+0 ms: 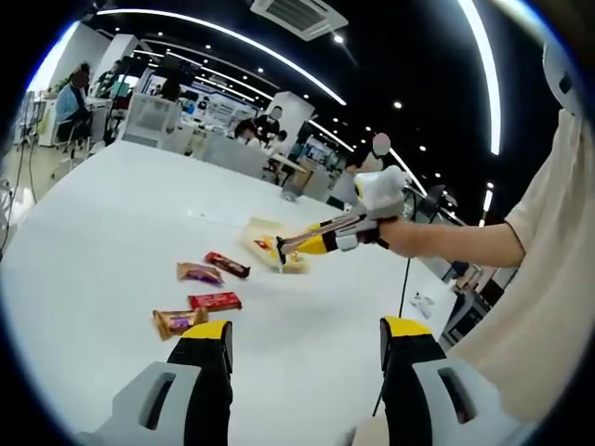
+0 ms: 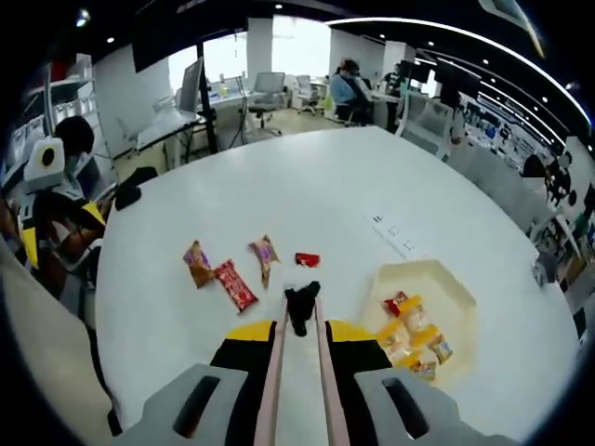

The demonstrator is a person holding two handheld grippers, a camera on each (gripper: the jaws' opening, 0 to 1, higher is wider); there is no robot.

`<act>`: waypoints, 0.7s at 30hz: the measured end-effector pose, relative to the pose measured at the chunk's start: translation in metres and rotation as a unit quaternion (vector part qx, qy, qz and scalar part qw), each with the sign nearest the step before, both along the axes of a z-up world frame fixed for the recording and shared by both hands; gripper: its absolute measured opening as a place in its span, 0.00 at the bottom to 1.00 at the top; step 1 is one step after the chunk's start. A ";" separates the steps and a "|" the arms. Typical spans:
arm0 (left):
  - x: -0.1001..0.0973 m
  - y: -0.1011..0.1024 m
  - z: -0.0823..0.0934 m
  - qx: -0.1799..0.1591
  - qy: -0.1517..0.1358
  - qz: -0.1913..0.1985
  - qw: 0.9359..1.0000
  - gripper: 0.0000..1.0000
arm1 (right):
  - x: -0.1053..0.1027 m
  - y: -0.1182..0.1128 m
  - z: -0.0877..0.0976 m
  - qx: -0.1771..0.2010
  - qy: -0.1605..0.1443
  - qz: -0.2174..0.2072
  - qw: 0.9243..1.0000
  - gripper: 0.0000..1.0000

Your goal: Place the target food into the container with the food tongs after gripping and lifting it, then release it inside without dropping or visibly crushing the food.

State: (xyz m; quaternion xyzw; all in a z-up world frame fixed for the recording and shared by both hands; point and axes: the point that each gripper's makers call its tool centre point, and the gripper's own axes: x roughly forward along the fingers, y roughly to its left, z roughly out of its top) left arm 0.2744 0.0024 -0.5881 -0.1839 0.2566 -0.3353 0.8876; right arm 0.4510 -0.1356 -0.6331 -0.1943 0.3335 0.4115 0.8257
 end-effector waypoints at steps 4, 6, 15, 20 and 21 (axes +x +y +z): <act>-0.002 -0.001 0.000 0.001 0.000 0.000 1.000 0.64 | 0.004 -0.002 0.008 0.001 -0.009 -0.005 1.000 0.19; -0.002 -0.002 0.002 0.000 -0.001 0.002 1.000 0.64 | 0.007 -0.005 0.011 0.001 -0.012 -0.006 1.000 0.19; -0.003 -0.005 0.004 0.000 -0.004 0.001 1.000 0.63 | 0.021 -0.018 0.029 0.006 -0.032 -0.019 0.999 0.19; -0.004 -0.007 0.004 0.002 -0.004 -0.001 1.000 0.63 | 0.030 -0.025 0.035 0.003 -0.042 -0.024 0.999 0.19; -0.005 -0.007 0.003 0.002 -0.004 -0.001 1.000 0.63 | 0.032 -0.027 0.036 0.002 -0.044 -0.026 0.999 0.19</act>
